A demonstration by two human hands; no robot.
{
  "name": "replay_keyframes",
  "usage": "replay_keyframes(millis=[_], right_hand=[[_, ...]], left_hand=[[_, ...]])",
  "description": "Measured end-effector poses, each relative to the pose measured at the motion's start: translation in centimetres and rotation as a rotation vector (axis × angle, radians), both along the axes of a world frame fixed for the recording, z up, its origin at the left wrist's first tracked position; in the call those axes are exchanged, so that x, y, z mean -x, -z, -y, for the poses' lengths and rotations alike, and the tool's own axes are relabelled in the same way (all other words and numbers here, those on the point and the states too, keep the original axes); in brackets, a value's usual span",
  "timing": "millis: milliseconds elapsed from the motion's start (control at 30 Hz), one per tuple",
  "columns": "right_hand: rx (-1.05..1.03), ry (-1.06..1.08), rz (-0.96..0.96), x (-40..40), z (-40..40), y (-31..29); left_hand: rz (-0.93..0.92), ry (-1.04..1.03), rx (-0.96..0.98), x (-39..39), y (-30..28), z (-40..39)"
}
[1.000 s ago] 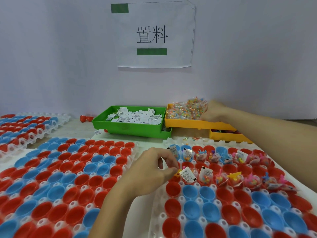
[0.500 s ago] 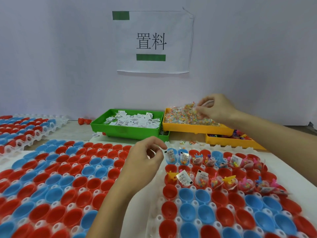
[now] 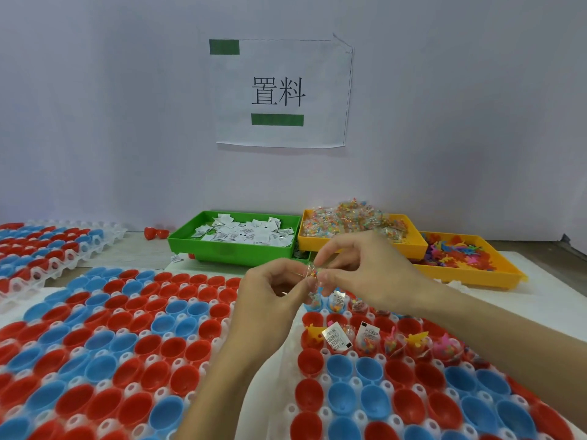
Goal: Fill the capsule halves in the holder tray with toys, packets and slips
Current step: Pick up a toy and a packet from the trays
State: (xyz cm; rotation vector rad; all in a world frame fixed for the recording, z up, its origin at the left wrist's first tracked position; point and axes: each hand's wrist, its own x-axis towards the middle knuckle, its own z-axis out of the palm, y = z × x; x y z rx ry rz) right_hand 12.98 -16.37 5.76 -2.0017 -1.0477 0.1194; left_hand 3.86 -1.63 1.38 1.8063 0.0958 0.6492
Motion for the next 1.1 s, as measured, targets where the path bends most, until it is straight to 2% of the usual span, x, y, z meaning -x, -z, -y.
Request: replay_keyframes(millis=[133,233,300,367,433,533,667,1100], right_hand=[[-0.01,0.046,-0.04,0.5,-0.5,0.6],[-0.041,0.037,-0.122,0.8,-0.9,0.6],[-0.025,0.063,-0.098,0.7,-1.0,0.8],[-0.013,0.082,-0.076,0.6,-1.0,1.0],[0.003,0.091,-0.066,0.4,-0.7,1.0],[0.068,0.017,-0.057,0.3,0.1,0.6],[0.203,-0.133,0.017,1.0,0.5,0.7],[0.336,-0.212,0.224,1.5,-0.8,1.5]], left_hand=[[0.023,-0.131,-0.131,-0.1,0.3,0.1],[0.083,-0.228,-0.387,0.0,0.4,0.0],[0.078,-0.216,-0.477,0.2,0.3,-0.1],[0.042,-0.12,-0.432,0.3,0.2,-0.4],[0.006,-0.052,-0.305,0.5,-0.1,-0.8],[-0.025,-0.133,-0.129,0.5,-0.2,-1.1],[-0.025,-0.157,-0.021,0.4,-0.4,-0.8],[-0.01,-0.19,-0.026,0.2,-0.2,-0.9]])
